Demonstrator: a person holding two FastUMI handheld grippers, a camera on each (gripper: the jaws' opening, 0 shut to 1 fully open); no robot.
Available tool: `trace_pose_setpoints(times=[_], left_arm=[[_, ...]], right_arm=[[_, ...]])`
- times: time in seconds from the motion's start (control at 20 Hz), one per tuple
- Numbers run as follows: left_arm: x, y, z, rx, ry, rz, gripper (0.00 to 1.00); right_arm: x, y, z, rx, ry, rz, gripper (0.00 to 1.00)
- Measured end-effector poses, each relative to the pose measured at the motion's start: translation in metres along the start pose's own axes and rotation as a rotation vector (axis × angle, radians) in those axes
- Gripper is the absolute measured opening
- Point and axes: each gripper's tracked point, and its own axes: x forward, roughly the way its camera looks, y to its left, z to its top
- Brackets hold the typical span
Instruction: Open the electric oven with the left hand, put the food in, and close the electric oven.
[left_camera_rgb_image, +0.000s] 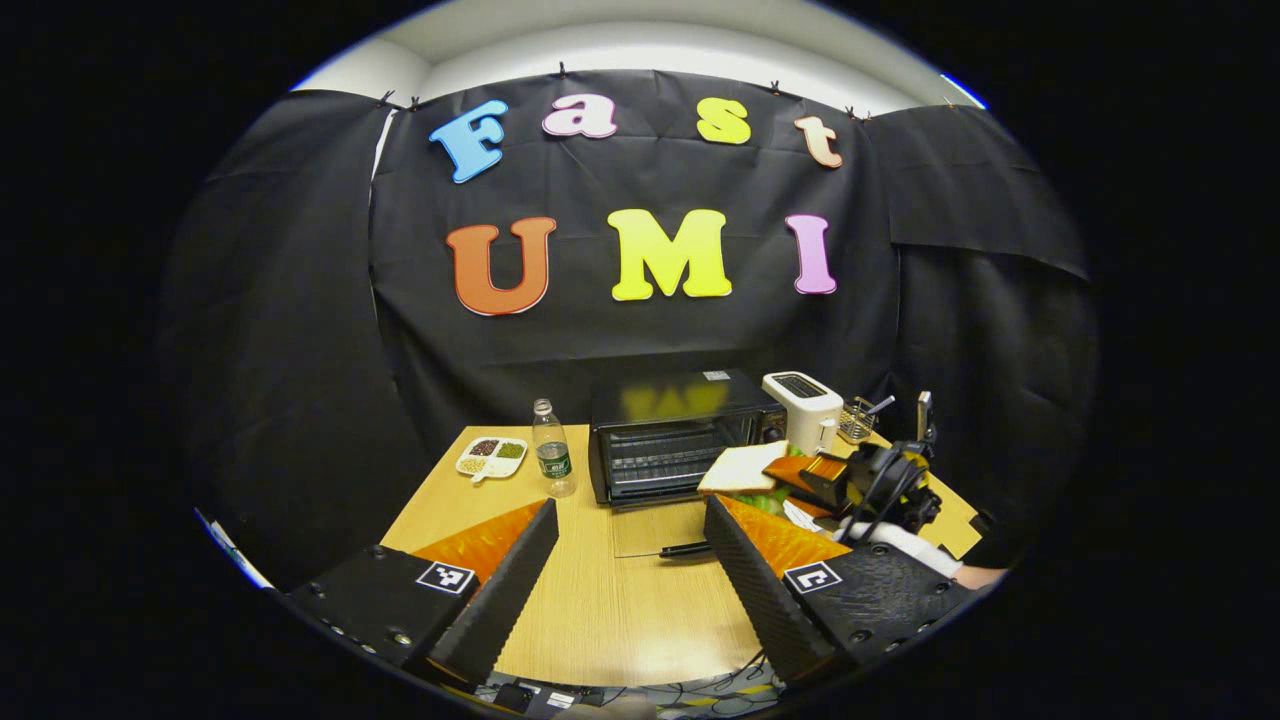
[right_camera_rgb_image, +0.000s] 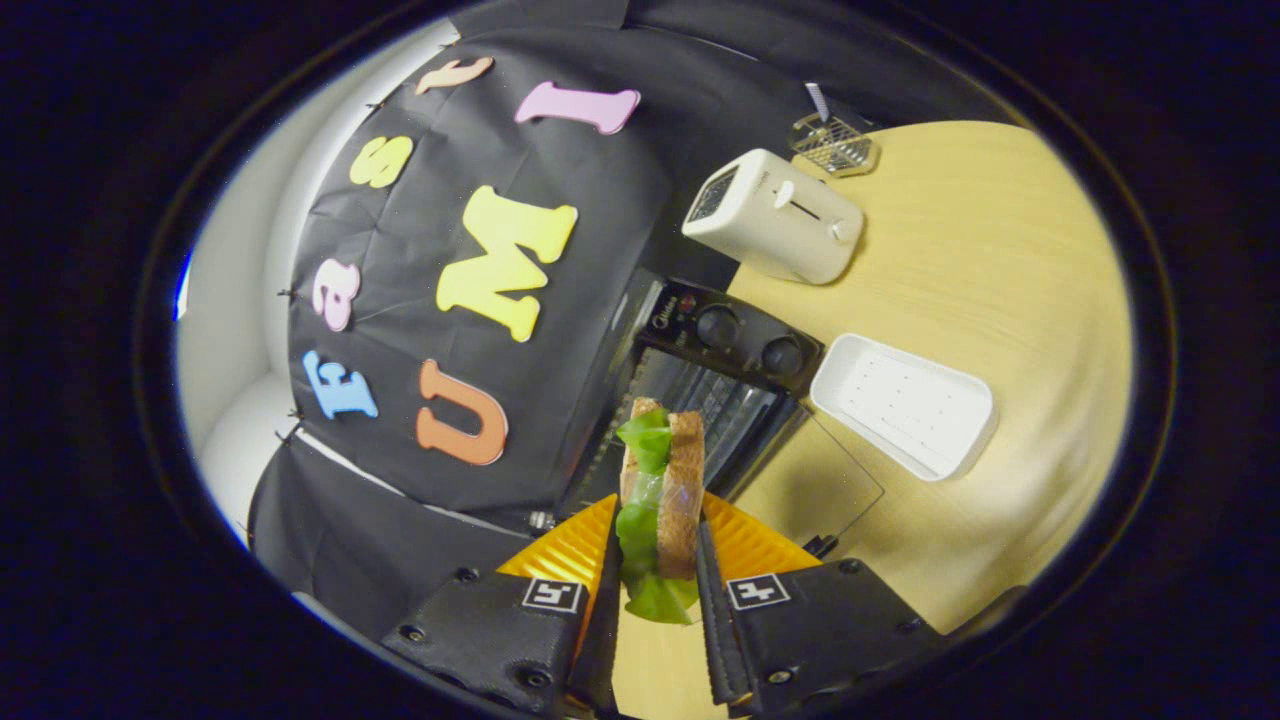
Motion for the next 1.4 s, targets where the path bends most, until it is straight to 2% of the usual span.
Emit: trace_pose_setpoints(times=[0.05, 0.1, 0.3, 0.4, 0.65, 0.95, 1.0, 1.05, 1.15, 1.2, 1.25, 1.3, 1.35, 1.4], left_arm=[[0.0, 0.003, -0.003, -0.001, 0.01, -0.009, 0.88], [0.0, 0.006, -0.005, -0.002, 0.018, -0.011, 0.96], [0.007, 0.027, -0.01, 0.042, 0.039, 0.008, 0.97], [0.012, 0.033, -0.011, 0.045, 0.051, 0.01, 0.96], [0.024, 0.049, -0.004, 0.056, 0.053, 0.011, 0.96], [0.032, 0.065, -0.002, 0.05, 0.056, 0.021, 0.96], [0.033, 0.069, -0.001, 0.055, 0.054, 0.028, 0.97], [0.034, 0.074, -0.002, 0.053, 0.054, 0.038, 0.97], [0.034, 0.078, -0.001, 0.039, 0.045, 0.045, 0.97], [0.033, 0.079, -0.001, 0.034, 0.045, 0.047, 0.97], [0.033, 0.08, -0.002, 0.032, 0.045, 0.049, 0.96], [0.034, 0.081, -0.004, 0.029, 0.046, 0.05, 0.96], [0.033, 0.082, -0.005, 0.022, 0.047, 0.051, 0.97], [0.033, 0.081, -0.005, 0.013, 0.048, 0.05, 0.97]], right_arm=[[0.009, 0.0, -0.012, 0.001, 0.009, 0.003, 0.29], [0.016, 0.004, -0.022, 0.011, 0.011, 0.015, 0.39], [0.059, 0.011, -0.027, 0.043, -0.045, 0.003, 0.4], [0.087, 0.011, -0.017, 0.048, -0.093, -0.016, 0.39], [0.149, 0.012, -0.009, 0.228, -0.16, -0.045, 0.39], [0.195, 0.005, -0.013, 0.271, -0.192, -0.074, 0.39], [0.2, -0.001, -0.018, 0.263, -0.174, -0.101, 0.29], [0.204, -0.003, -0.02, 0.239, -0.17, -0.104, 0.29], [0.208, -0.007, -0.018, 0.188, -0.162, -0.125, 0.34], [0.208, -0.009, -0.02, 0.168, -0.148, -0.142, 0.47], [0.206, -0.012, -0.021, 0.135, -0.138, -0.158, 0.48], [0.204, -0.009, -0.019, 0.088, -0.135, -0.164, 0.39], [0.203, -0.01, -0.019, 0.023, -0.127, -0.178, 0.55], [0.201, -0.01, -0.021, -0.039, -0.108, -0.19, 0.64]])
